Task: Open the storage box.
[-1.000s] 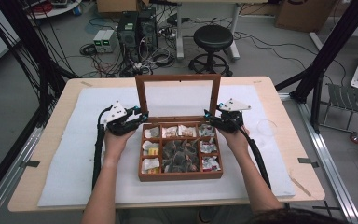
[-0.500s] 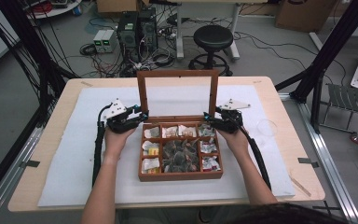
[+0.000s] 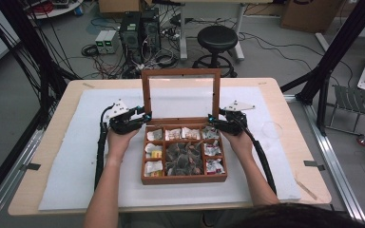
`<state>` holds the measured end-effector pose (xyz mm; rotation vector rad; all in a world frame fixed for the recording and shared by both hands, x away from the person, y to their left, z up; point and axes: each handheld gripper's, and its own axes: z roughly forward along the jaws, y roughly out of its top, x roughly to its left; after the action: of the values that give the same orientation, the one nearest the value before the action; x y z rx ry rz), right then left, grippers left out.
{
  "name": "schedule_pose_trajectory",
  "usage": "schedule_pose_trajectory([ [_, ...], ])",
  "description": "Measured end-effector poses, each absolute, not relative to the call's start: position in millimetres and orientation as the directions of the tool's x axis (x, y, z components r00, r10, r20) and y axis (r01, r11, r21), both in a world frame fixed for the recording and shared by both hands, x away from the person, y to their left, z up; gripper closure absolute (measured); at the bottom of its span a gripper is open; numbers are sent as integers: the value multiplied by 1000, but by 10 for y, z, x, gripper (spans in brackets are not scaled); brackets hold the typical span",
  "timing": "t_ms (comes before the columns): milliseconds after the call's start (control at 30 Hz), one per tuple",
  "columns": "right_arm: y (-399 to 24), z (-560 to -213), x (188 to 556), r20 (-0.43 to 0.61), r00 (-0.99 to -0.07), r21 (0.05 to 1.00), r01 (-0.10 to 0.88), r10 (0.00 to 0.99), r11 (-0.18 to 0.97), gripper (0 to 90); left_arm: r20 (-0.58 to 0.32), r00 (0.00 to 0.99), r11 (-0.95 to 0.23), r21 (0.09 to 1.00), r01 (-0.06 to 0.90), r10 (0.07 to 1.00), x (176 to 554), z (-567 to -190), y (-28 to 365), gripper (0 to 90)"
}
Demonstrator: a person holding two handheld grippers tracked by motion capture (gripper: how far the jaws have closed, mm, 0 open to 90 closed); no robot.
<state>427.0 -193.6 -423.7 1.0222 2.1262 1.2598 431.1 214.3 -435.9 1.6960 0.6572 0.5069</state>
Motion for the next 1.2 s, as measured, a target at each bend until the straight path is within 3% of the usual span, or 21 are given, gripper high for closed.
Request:
schedule_pose_trajectory([
  [533,-1950,-4238,4287,-11,-627,881,362,779,304,506,-1,759,-188,969,162,651,4296,-4354,2139,542],
  [900,-1950,-4246,4292,-19,-616,878,366,788,307,500,-33,755,-203,955,218,655,4303,-4405,2141,545],
  [1200,-1958,-4259,4302,7,-608,879,383,794,286,500,-28,754,-202,956,211,657,4319,-4418,2138,554],
])
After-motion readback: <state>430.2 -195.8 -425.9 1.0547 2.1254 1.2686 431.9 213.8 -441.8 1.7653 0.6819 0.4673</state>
